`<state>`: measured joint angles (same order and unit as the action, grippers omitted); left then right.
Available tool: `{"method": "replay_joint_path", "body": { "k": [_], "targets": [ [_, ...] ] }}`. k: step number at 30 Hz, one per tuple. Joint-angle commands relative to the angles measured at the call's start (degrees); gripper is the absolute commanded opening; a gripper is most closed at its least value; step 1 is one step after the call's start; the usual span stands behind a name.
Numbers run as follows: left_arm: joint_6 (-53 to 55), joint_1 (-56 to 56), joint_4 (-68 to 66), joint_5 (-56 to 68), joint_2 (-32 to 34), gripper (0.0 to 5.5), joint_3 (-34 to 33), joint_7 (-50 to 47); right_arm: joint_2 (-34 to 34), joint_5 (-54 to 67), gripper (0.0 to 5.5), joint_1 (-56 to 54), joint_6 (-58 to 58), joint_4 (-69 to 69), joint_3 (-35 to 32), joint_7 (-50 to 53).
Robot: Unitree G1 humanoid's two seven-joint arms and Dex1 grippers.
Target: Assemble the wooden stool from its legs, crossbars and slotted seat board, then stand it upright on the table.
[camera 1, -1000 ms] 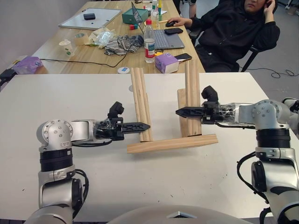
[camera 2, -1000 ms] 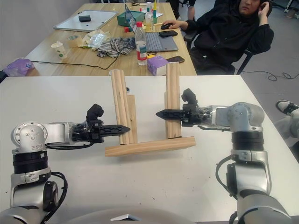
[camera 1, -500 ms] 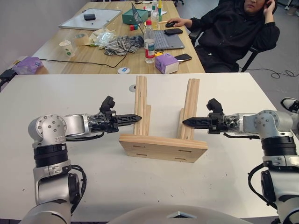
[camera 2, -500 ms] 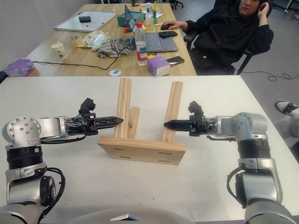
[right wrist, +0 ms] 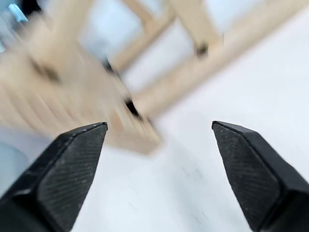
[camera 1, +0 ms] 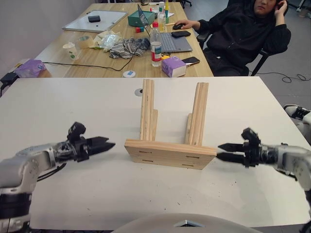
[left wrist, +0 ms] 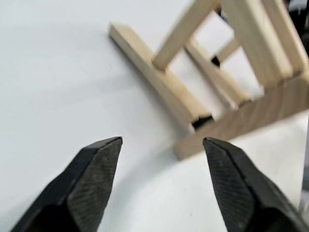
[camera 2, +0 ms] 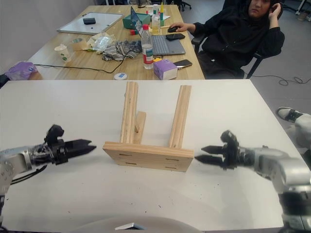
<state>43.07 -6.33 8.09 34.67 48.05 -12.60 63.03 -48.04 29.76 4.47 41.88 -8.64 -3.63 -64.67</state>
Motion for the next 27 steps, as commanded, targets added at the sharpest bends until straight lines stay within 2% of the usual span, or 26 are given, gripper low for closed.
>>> {"method": "replay_joint_path", "body": {
  "k": [1,4,12,15,20,27],
  "targets": [
    [-19.7,-3.6,-0.2,-9.4,2.2,3.49,5.2,7.0,-0.3,-4.2,4.77,3.8,-11.4,-2.0,1.9,-2.1],
    [-26.2,-2.4,-1.7,-11.7,0.4,3.49,8.1,8.5,-0.3,-3.0,4.81,2.8,-11.4,-2.6,2.8,-3.6],
    [-33.7,4.0,-7.7,-14.7,-3.5,3.49,12.6,7.8,3.5,-0.9,4.81,-3.1,-8.1,-4.4,6.3,-1.6],
    [-33.8,7.8,-9.7,-15.0,-6.5,3.49,15.1,7.5,4.1,-0.9,4.43,-4.3,-7.6,-4.3,7.7,-1.2],
    [-32.5,9.4,-10.5,-14.3,-9.0,3.49,17.2,7.7,3.4,-0.8,3.51,-5.2,-6.8,-3.4,8.6,-1.5],
    [-31.5,10.0,-11.4,-14.1,-9.0,2.53,17.1,8.7,3.3,-0.9,2.43,-5.7,-6.0,-2.8,8.5,-1.7]
  ]
}}
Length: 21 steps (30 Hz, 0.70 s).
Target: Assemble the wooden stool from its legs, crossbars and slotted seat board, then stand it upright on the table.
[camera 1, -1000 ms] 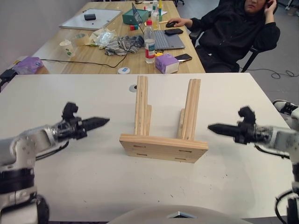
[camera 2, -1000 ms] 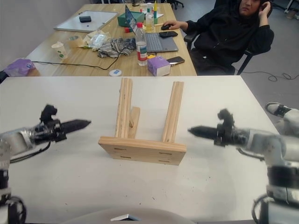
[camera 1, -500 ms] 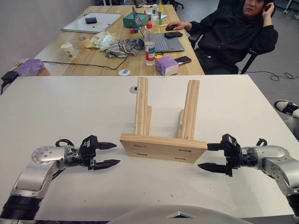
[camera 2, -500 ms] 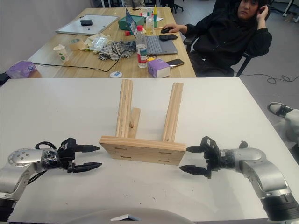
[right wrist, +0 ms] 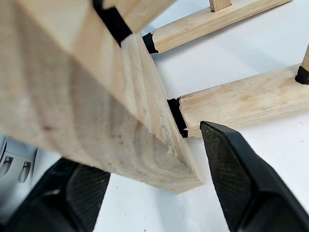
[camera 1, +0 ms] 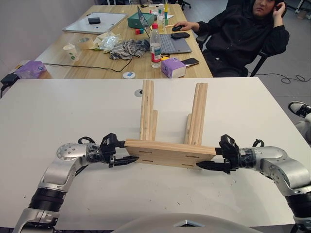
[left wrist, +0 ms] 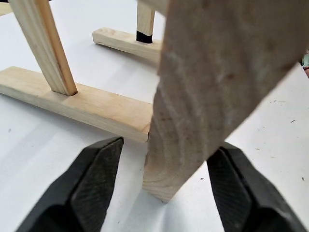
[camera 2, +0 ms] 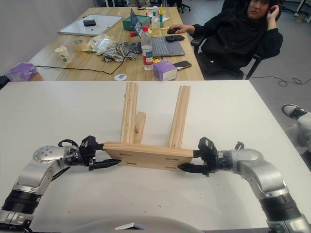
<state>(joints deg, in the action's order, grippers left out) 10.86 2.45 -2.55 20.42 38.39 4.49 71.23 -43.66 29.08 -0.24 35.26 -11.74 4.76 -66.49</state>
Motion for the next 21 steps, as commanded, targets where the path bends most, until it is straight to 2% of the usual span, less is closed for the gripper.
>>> {"method": "replay_joint_path", "body": {
  "k": [1,5,9,13,16,18,19,21],
  "targets": [
    [0.9,1.3,-0.9,0.2,0.8,2.36,0.1,0.8,-1.1,-0.3,2.24,-0.9,0.8,0.3,0.1,0.1],
    [3.6,0.9,0.4,1.6,0.9,1.8,0.6,2.6,-1.5,1.3,2.05,-1.4,3.5,-1.1,0.8,-1.2],
    [12.5,2.1,5.7,7.9,1.5,1.72,-0.5,4.2,-2.7,7.4,2.05,-4.7,11.8,-5.7,2.1,-4.8],
    [32.5,7.4,12.3,17.6,2.6,1.72,-2.4,0.1,-1.2,18.9,2.01,-14.0,29.5,-4.8,0.5,-5.4],
    [56.8,13.9,12.8,30.1,2.5,1.72,-10.9,-8.5,1.7,25.5,2.0,-21.6,41.5,-1.1,-4.2,-3.4],
    [71.1,20.6,9.0,32.7,-0.4,1.72,-18.8,-14.1,5.0,29.7,1.94,-27.7,49.3,3.7,-10.0,-1.8],
    [76.7,24.1,6.5,31.9,-2.1,1.72,-22.2,-16.3,6.7,30.9,1.87,-30.5,52.8,6.5,-12.7,-1.0],
    [81.3,29.6,0.4,34.4,-2.9,1.72,-25.1,-23.0,8.1,33.2,1.73,-34.7,56.5,11.5,-15.3,0.7]
  ]
}}
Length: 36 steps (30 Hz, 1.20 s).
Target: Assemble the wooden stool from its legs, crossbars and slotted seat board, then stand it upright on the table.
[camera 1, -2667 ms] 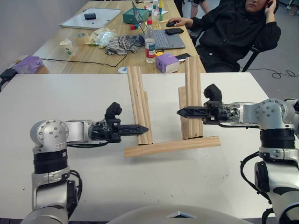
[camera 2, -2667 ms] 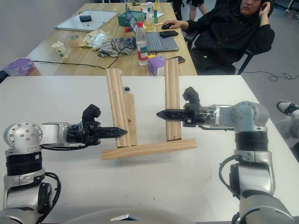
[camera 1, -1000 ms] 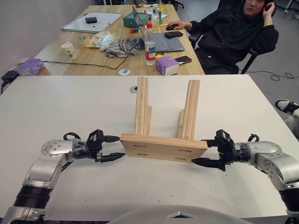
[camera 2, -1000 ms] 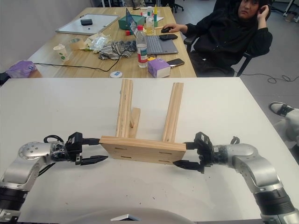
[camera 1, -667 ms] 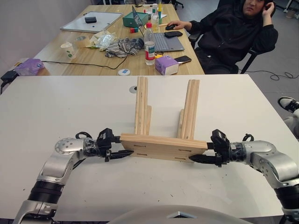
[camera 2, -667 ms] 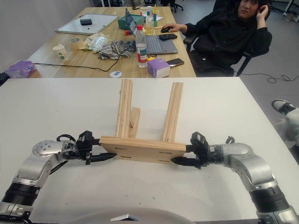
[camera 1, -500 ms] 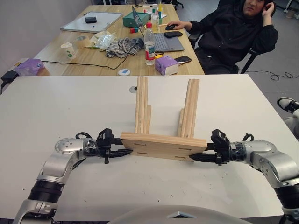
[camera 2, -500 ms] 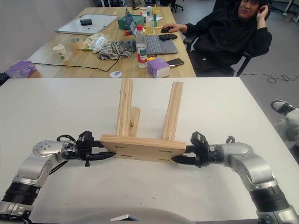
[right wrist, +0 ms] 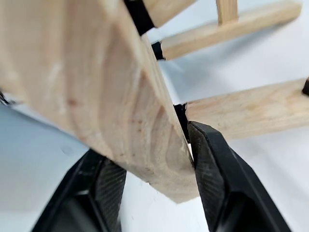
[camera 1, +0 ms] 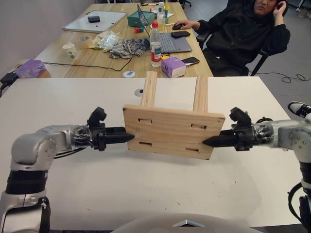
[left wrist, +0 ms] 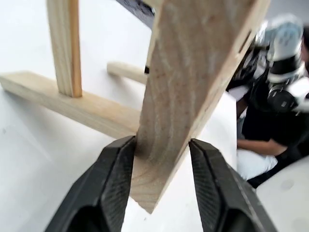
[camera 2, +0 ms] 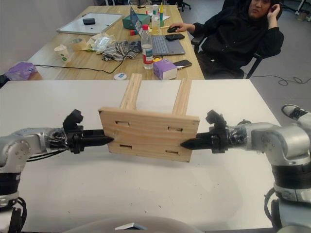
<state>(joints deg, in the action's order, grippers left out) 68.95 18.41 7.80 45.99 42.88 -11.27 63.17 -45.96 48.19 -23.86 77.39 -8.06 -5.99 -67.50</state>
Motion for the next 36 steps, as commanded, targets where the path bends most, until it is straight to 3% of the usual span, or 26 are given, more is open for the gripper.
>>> {"method": "replay_joint_path", "body": {
  "k": [1,5,11,14,20,22,29,33,36],
  "targets": [
    [23.5,15.9,-13.4,11.4,-7.1,1.72,-9.4,-18.6,10.6,15.8,1.65,-12.3,14.9,9.7,-5.4,3.2],
    [23.5,25.9,-27.3,23.8,-8.1,1.72,-12.1,-38.4,12.4,24.6,1.56,-24.0,15.1,27.0,-10.3,13.6],
    [20.2,36.0,-40.3,27.2,-17.1,1.6,-25.9,-68.5,16.6,15.7,1.44,-32.9,11.0,48.9,-21.9,32.5],
    [13.5,38.4,-45.0,25.9,-21.7,1.52,-29.2,-76.8,18.9,12.2,1.35,-32.1,6.1,52.9,-24.6,38.8],
    [0.1,40.6,-55.0,19.4,-25.2,1.52,-27.9,-75.7,20.9,6.2,1.35,-30.9,-2.6,57.1,-24.2,41.6],
    [-3.4,41.4,-58.3,17.8,-25.5,1.8,-27.6,-74.1,20.8,5.4,1.35,-30.9,-3.8,59.7,-24.3,41.6],
    [-10.7,45.3,-65.1,15.6,-24.1,3.01,-28.8,-69.8,20.1,4.1,2.87,-32.6,-6.2,65.7,-24.7,40.4],
    [-20.7,47.2,-66.9,14.1,-22.7,3.04,-30.9,-67.3,19.6,2.9,3.69,-32.9,-8.5,67.3,-25.1,39.7],
    [-28.0,47.4,-66.9,11.7,-22.1,3.04,-31.1,-64.5,19.3,1.4,3.78,-32.3,-10.7,67.0,-24.8,38.8]
  ]
}}
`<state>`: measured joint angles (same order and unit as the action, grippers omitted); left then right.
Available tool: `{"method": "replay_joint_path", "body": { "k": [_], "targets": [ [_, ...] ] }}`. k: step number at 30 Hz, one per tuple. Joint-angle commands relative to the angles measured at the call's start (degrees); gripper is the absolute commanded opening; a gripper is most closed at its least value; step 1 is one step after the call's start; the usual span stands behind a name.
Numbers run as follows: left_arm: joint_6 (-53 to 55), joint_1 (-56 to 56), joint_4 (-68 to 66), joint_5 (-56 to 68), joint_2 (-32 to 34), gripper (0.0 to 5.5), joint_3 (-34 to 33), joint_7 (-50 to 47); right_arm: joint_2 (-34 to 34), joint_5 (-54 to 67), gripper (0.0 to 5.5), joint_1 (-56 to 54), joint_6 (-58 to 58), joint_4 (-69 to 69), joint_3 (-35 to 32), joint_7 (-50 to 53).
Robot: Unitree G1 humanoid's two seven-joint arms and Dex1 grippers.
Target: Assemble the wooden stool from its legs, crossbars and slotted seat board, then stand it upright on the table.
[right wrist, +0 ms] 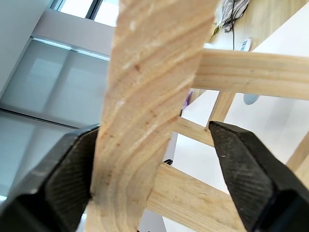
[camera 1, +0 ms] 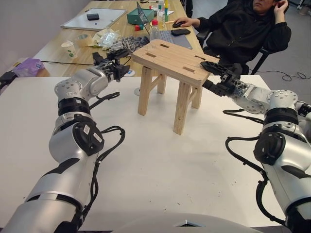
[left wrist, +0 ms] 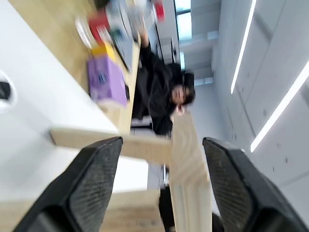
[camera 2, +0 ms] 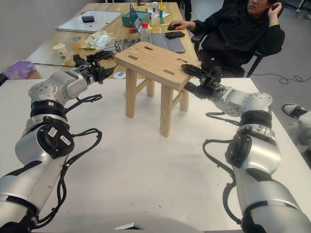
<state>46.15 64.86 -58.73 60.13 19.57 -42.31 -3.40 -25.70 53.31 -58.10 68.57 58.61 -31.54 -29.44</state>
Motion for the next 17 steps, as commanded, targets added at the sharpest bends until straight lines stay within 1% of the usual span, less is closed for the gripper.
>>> {"method": "replay_joint_path", "body": {
  "k": [1,3,6,8,9,11,12,13,14,15,16,17],
  "targets": [
    [-6.9,0.4,0.3,-3.3,1.6,3.04,0.2,3.5,-1.1,-3.7,3.78,2.5,-1.9,-0.8,0.9,0.1],
    [-10.4,-2.5,3.4,-4.8,2.6,3.04,0.5,7.4,-1.2,-1.7,3.78,5.0,-0.7,-6.9,-0.5,-1.9],
    [-12.2,-10.4,12.1,-7.0,2.8,3.04,2.3,13.5,1.2,4.7,4.48,10.4,3.9,-21.9,-3.0,-3.7],
    [-12.4,-15.4,19.2,-7.9,1.7,3.04,3.9,15.9,3.1,6.1,4.8,14.0,4.6,-30.7,-3.0,-1.8],
    [-13.1,-18.0,23.4,-9.4,1.2,3.04,5.8,17.1,3.5,5.4,4.99,16.6,3.3,-35.9,-2.1,-0.6],
    [-17.8,-26.7,36.5,-16.7,0.3,3.04,13.5,19.4,4.3,-3.5,4.99,25.5,-9.3,-52.7,3.0,1.8],
    [-20.2,-33.0,45.3,-21.2,-0.4,3.04,17.7,18.9,4.3,-11.7,4.79,30.8,-19.3,-62.3,7.1,3.9],
    [-21.8,-38.4,52.6,-24.3,-1.5,2.85,20.0,17.3,5.1,-17.9,4.54,34.7,-26.5,-69.5,9.9,6.8],
    [-24.8,-44.5,59.7,-29.4,-2.2,2.62,23.4,15.6,6.1,-26.8,4.31,39.2,-34.4,-76.7,15.1,11.4],
    [-27.3,-49.6,65.2,-33.7,-3.5,2.48,26.1,13.6,7.2,-35.0,4.14,42.9,-40.7,-82.1,20.6,15.9],
    [-29.8,-53.8,69.0,-37.8,-5.1,2.34,28.7,11.6,9.6,-40.4,3.99,45.9,-44.4,-85.4,24.6,20.3],
    [-31.7,-56.8,71.7,-41.0,-6.4,2.17,30.9,10.2,11.7,-44.2,3.78,48.2,-46.9,-87.2,27.3,23.6]
  ]
}}
